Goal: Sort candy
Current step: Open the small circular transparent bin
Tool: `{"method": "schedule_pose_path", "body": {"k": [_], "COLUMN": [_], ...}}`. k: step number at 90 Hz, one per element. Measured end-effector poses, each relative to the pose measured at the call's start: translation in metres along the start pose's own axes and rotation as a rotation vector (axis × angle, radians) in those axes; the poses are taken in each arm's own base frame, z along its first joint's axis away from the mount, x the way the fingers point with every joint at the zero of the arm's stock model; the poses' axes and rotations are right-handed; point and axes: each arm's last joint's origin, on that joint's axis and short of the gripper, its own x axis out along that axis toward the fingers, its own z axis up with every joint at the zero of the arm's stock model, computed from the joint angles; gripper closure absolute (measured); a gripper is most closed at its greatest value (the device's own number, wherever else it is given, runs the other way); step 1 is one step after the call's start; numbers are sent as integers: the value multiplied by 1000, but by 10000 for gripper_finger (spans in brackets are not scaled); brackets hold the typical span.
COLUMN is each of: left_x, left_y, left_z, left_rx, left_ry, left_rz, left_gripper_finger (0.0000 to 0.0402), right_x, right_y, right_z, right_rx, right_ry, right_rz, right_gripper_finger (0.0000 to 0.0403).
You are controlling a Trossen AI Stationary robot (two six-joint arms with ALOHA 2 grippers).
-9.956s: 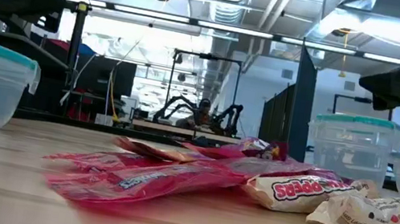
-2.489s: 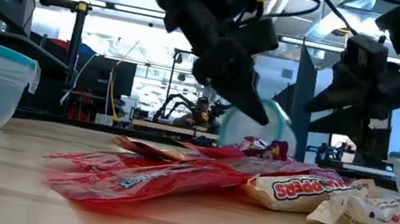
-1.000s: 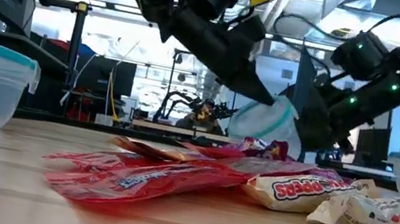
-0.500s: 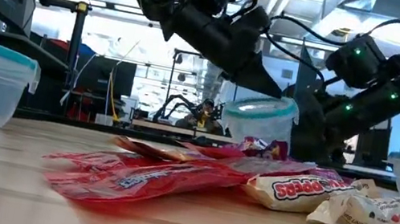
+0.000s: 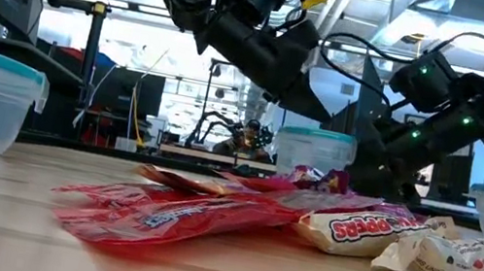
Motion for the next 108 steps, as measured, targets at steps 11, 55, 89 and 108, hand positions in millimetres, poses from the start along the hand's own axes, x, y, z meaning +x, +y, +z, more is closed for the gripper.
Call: {"method": "schedule_pose_path", "body": {"k": [11,55,89,108], "left_x": [-3,-7,5,15], "left_y": [-4,-5,4,10], "left_z": [6,4,-14,-37], "left_rx": [0,-29,-56,-106], "left_ry": [-6,48,56,91], "left_rz": [-10,-28,-32,-87], "left_gripper_finger": [401,401,402,402], "right_x": [1,-36,-39,-25], "right_y": [-3,15,16,17], "right_z": [2,-4,4,0], "right_rx": [-47,-345,-539,-571], "right_ry": [37,220,83,57], "right_rz": [39,268,185,199], "right_gripper_finger": [228,228,228,228]}}
